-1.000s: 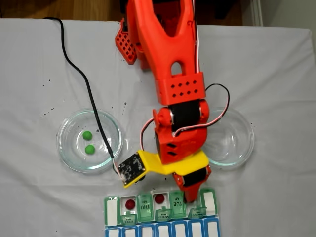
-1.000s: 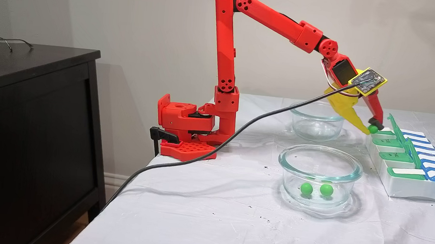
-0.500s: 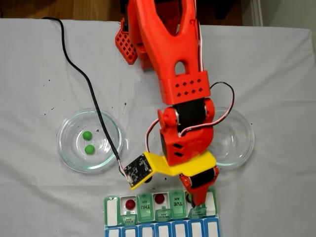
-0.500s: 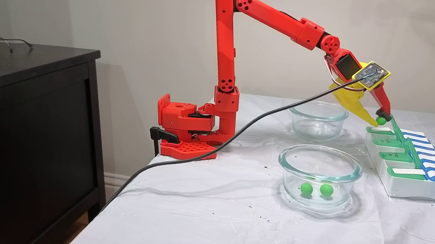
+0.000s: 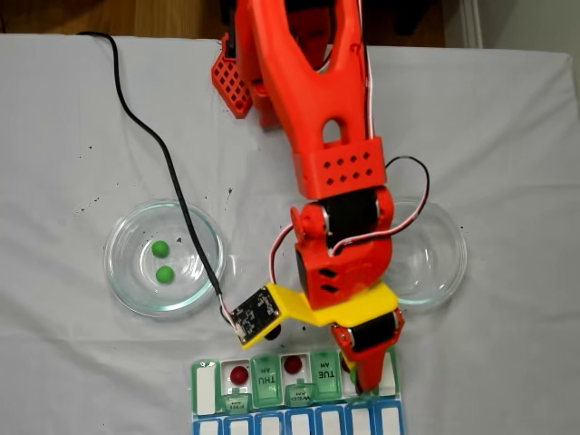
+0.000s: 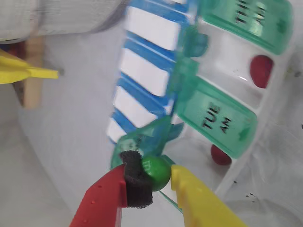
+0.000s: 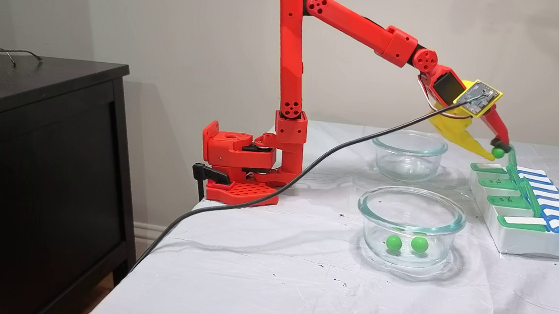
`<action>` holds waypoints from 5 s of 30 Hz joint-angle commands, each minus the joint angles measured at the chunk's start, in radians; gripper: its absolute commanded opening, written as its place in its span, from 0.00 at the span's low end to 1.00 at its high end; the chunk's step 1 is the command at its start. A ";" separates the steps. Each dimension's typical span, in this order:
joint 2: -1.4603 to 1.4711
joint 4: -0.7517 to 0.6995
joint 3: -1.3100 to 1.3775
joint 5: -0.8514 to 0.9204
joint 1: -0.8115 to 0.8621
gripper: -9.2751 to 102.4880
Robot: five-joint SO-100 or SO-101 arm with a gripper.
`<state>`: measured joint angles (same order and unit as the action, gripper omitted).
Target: Sort medicines into box.
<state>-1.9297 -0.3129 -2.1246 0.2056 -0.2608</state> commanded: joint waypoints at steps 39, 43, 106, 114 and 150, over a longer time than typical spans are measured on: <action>-0.408 -0.360 0.018 0.094 0.061 0.08; -0.528 -0.505 0.026 0.126 0.087 0.08; -0.040 -0.867 0.207 1.881 0.772 0.21; 0.046 -0.850 0.216 1.882 0.772 0.23; 0.092 -0.755 0.212 1.907 0.788 0.25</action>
<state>-1.8132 -1.0830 -1.9374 2.1000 0.5323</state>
